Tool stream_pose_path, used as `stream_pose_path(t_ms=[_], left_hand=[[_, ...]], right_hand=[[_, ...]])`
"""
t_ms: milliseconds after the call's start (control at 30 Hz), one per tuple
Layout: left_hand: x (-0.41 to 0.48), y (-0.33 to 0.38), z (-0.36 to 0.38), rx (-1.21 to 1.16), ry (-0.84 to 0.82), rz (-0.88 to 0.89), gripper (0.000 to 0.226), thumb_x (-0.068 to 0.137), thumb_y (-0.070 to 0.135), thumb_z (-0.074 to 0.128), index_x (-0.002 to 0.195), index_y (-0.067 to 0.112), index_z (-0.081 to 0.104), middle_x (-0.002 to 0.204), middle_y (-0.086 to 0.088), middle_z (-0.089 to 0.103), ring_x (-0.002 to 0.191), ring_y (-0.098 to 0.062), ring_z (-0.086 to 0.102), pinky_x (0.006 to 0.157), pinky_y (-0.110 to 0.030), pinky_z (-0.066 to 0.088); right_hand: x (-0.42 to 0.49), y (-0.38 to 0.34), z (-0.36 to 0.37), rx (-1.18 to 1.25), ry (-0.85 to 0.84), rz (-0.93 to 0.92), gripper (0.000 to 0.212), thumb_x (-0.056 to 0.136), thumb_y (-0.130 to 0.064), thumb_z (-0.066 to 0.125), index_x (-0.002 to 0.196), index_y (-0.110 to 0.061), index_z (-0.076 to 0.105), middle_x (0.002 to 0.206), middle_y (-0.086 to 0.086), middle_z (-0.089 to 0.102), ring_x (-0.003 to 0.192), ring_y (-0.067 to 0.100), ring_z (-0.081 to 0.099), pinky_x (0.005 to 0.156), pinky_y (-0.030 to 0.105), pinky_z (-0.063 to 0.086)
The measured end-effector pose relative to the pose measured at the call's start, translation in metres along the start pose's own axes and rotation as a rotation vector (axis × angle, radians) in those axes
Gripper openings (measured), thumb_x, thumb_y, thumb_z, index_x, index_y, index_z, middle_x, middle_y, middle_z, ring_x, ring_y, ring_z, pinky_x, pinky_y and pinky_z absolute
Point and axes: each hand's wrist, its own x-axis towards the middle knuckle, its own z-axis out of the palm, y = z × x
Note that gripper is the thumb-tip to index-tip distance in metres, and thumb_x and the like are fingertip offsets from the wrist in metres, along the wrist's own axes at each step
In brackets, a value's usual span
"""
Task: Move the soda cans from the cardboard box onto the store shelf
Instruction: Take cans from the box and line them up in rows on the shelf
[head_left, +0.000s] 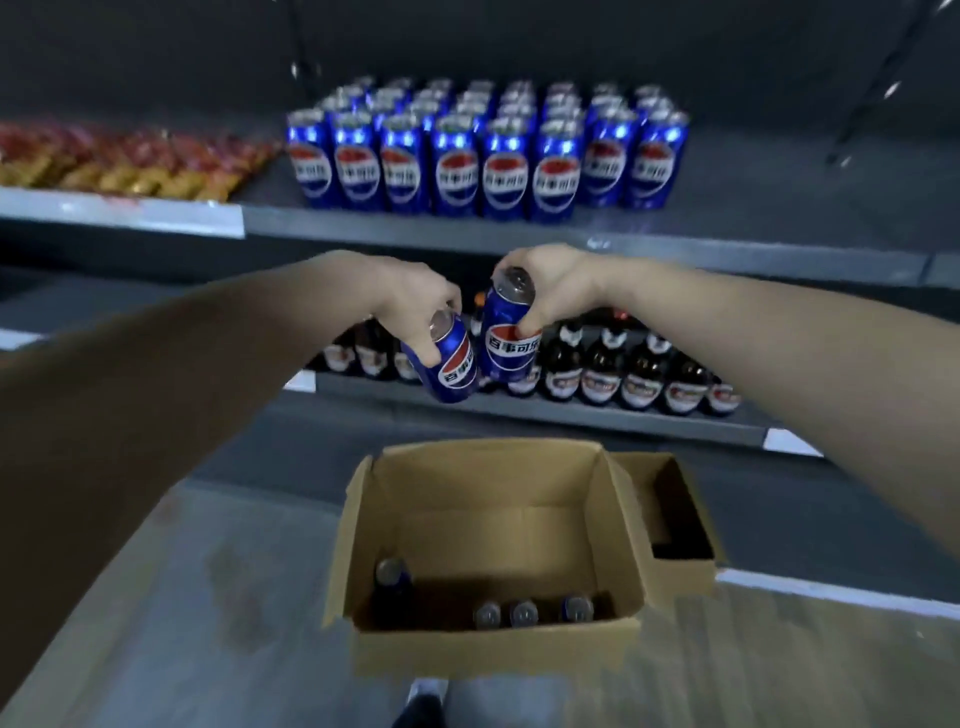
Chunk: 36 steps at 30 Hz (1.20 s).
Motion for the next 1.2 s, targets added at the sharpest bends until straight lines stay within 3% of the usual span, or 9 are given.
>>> stream_pose_path(t_ms=[167,367,500,700,900,1067,1200], left_hand=[[0.024,-0.004,-0.095,0.032,0.127,0.111,0.068,0.071,0.031,0.076,0.13,0.019,0.043,0.102,0.004,0.051,0.09,-0.018,0.052,0.075,-0.03,0.046],[0.058,-0.01,-0.189,0.109,0.31,0.263,0.063,0.072,0.033,0.074,0.126,0.019,0.045,0.096,0.005,0.056,0.087,-0.017,0.054,0.072,-0.026,0.042],[0.085,-0.008,-0.223,0.151,0.31,0.332,0.064,0.073,0.032,0.074,0.129,0.021,0.044,0.109,0.0,0.059,0.091,-0.018,0.054,0.075,-0.028,0.043],[0.136,0.024,-0.245,0.259,0.277,0.473,0.068,0.072,0.033,0.075,0.132,0.025,0.045,0.119,0.0,0.056,0.097,-0.017,0.051,0.079,-0.028,0.043],[0.181,0.051,-0.25,0.363,0.249,0.511,0.072,0.069,0.028,0.076,0.134,0.026,0.045,0.124,-0.002,0.054,0.107,-0.022,0.053,0.089,-0.037,0.049],[0.211,0.064,-0.241,0.34,0.146,0.453,0.067,0.068,0.02,0.08,0.12,0.024,0.039,0.09,0.003,0.052,0.08,-0.017,0.05,0.068,-0.032,0.043],[0.231,0.062,-0.229,0.294,0.107,0.43,0.066,0.068,0.017,0.08,0.117,0.026,0.037,0.102,-0.006,0.058,0.084,-0.021,0.053,0.067,-0.034,0.044]], right_hand=[[-0.001,0.027,-0.08,0.047,0.11,0.092,0.068,0.072,-0.021,0.079,0.13,-0.015,0.045,0.114,-0.002,0.054,0.094,0.014,0.054,0.074,0.023,0.044],[0.005,0.059,-0.155,0.035,0.281,0.22,0.076,0.073,-0.02,0.078,0.139,-0.016,0.04,0.124,0.001,0.053,0.101,0.012,0.048,0.081,0.022,0.042],[0.01,0.079,-0.174,0.061,0.349,0.313,0.079,0.072,-0.02,0.078,0.14,-0.018,0.039,0.132,0.002,0.052,0.111,0.016,0.051,0.087,0.025,0.045],[0.015,0.112,-0.175,0.029,0.316,0.446,0.075,0.072,-0.019,0.077,0.137,-0.014,0.042,0.116,0.001,0.057,0.099,0.017,0.054,0.075,0.025,0.045],[0.021,0.157,-0.169,0.018,0.252,0.487,0.073,0.07,-0.021,0.079,0.133,-0.015,0.043,0.122,0.005,0.058,0.109,0.022,0.056,0.086,0.033,0.052],[0.044,0.187,-0.153,0.006,0.147,0.417,0.075,0.069,-0.02,0.081,0.134,-0.02,0.044,0.128,0.001,0.052,0.116,0.021,0.053,0.092,0.032,0.049],[0.055,0.206,-0.15,-0.019,0.127,0.338,0.076,0.069,-0.018,0.08,0.136,-0.021,0.043,0.131,0.004,0.046,0.119,0.022,0.049,0.098,0.034,0.046]])
